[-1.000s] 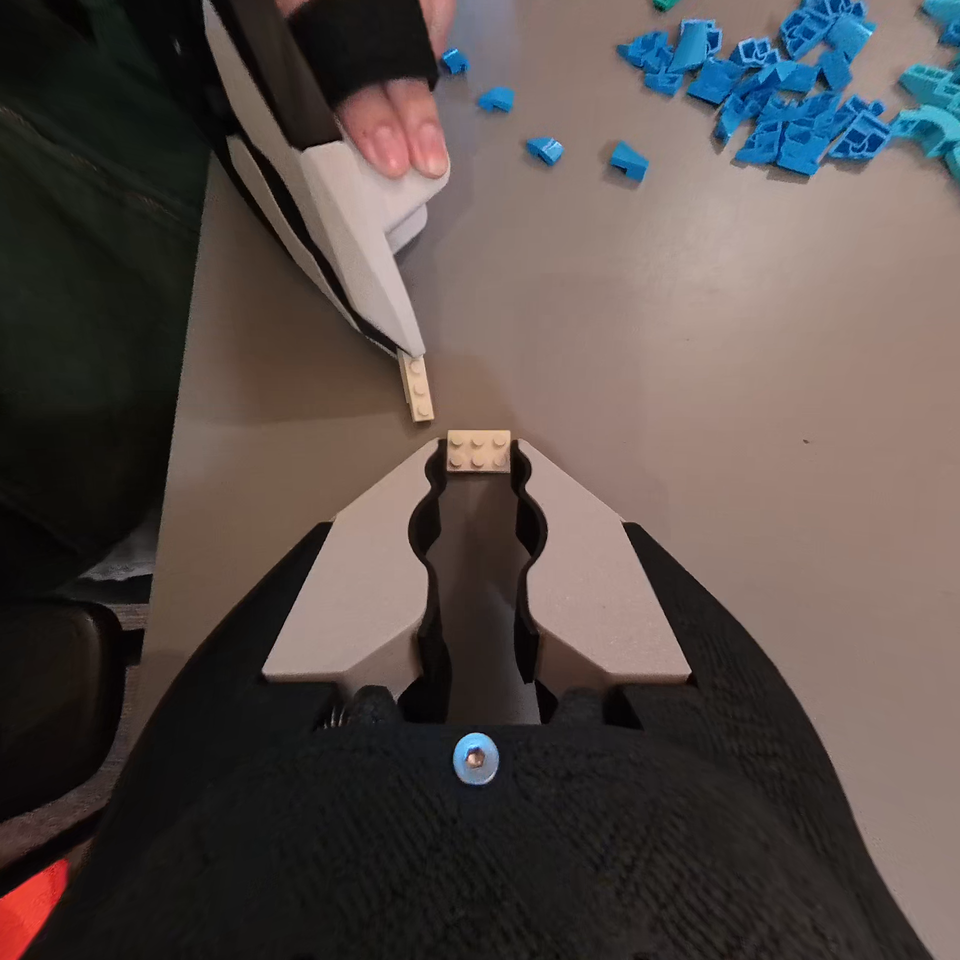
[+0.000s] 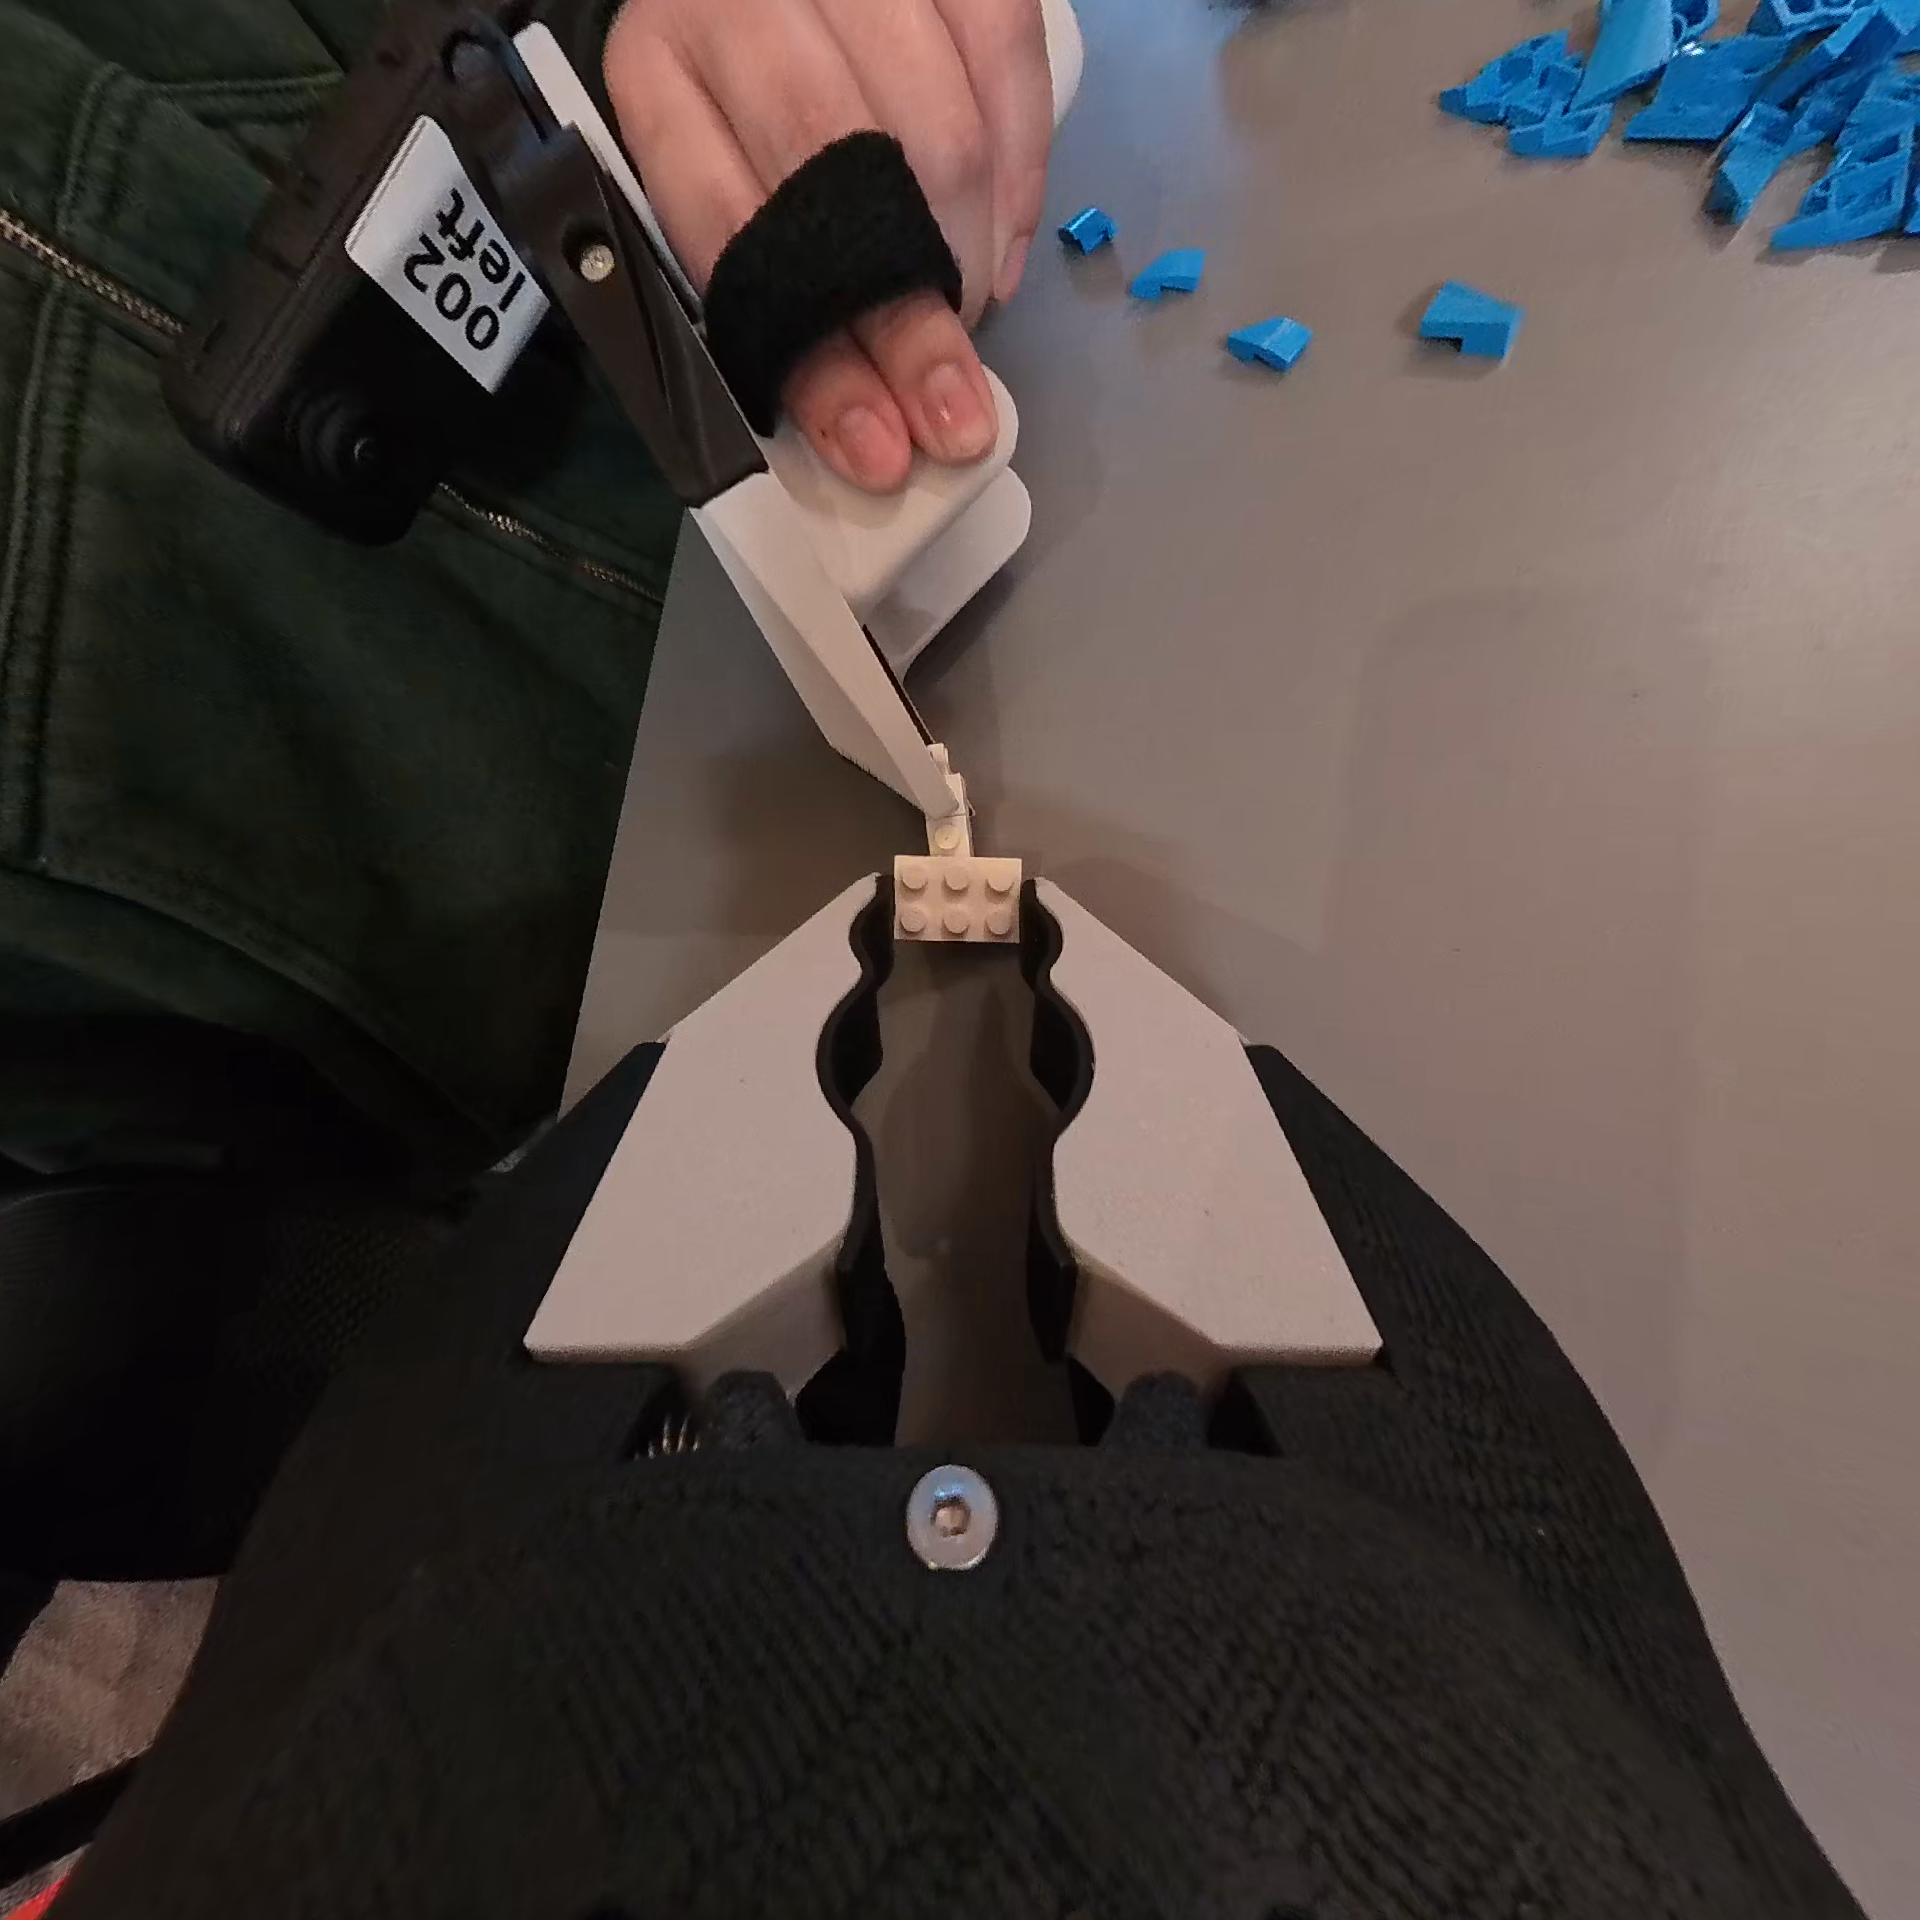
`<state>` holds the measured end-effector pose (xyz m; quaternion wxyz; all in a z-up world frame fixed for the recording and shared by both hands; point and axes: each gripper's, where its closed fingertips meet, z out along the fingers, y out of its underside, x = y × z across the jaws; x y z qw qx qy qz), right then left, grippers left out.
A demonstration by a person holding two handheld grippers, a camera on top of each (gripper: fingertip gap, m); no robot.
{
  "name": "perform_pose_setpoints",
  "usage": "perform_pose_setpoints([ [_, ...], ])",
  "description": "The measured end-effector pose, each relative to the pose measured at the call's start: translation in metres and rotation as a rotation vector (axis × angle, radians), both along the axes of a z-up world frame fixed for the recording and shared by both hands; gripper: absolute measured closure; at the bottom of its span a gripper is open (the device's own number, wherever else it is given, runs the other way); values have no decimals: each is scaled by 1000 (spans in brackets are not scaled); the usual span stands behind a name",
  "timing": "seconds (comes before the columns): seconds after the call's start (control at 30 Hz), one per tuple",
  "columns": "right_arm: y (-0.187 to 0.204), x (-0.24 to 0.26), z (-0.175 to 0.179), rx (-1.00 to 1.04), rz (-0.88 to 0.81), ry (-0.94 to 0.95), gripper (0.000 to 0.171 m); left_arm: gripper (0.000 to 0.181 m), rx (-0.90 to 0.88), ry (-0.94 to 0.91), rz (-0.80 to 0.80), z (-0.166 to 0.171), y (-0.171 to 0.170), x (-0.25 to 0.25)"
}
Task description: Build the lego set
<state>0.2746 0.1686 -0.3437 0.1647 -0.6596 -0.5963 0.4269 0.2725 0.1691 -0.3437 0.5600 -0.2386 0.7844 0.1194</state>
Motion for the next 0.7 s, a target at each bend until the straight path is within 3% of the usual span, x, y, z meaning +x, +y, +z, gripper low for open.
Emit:
perform_pose_setpoints([
  [0.4,-4,2,-3,165,133,-216,149,176,6,4,-8,0,-1,1],
  [0.7,-3,1,-3,89,37,-271,149,176,10,2,27,0,2,0],
])
